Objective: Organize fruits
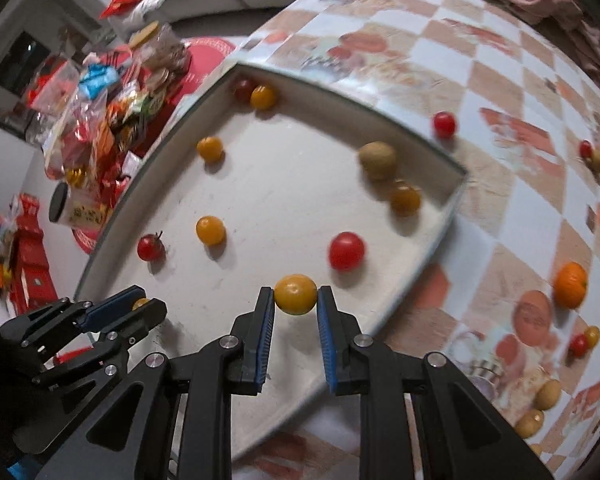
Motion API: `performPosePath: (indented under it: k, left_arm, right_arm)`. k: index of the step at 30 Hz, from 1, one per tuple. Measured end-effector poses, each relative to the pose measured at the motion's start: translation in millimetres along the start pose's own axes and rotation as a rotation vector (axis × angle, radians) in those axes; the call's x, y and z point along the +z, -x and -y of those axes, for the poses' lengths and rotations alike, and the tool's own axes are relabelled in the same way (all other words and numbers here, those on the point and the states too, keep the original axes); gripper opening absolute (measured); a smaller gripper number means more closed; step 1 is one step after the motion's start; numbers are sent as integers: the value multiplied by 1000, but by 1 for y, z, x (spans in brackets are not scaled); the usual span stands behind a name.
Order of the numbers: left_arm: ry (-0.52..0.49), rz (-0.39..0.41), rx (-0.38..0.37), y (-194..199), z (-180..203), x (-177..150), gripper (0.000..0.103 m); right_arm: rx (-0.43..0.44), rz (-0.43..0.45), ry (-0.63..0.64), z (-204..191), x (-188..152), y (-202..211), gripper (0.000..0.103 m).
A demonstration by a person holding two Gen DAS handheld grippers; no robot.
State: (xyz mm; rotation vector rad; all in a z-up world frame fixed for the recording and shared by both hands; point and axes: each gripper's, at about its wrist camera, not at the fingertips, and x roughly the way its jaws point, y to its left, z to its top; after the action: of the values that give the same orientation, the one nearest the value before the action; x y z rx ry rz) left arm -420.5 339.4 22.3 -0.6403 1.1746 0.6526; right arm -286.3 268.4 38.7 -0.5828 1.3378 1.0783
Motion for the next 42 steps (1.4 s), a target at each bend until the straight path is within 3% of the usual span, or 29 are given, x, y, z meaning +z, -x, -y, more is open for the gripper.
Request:
performPosePath:
  k: [17, 18, 19, 21, 26, 29, 31, 33, 42]
  left_arm:
    - [-20, -33, 31, -9, -1, -2, 23]
    - [-19, -36, 33, -9, -1, -2, 28]
    - [-16, -38, 39, -9, -2, -2, 53]
    - [0, 3, 74, -3, -4, -3, 80]
    - [-5, -10, 66, -3, -4, -1, 80]
    - [-7, -24, 62, -3, -3, 0, 81]
    - [-8, -22, 51, -1, -2, 1, 94]
    - [-13, -12, 49, 2, 0, 1, 95]
    - [-14, -37, 65, -2, 2, 1, 103]
  right_arm:
    - [-71, -28, 62, -13, 2, -24, 26]
    - [-67, -29, 59, -13, 2, -24, 27]
    - [-62, -28, 56, -13, 2, -24, 29]
    - [-58, -19, 55, -15, 3, -21, 39]
    - [-50, 4, 57, -17, 4, -9, 44]
    - [-56, 11, 50, -17, 5, -3, 58]
    - [-55, 21, 48, -16, 5, 3, 68]
    - [-61, 18, 51, -18, 4, 7, 78]
    - [-121, 13, 26, -13, 0, 20, 87]
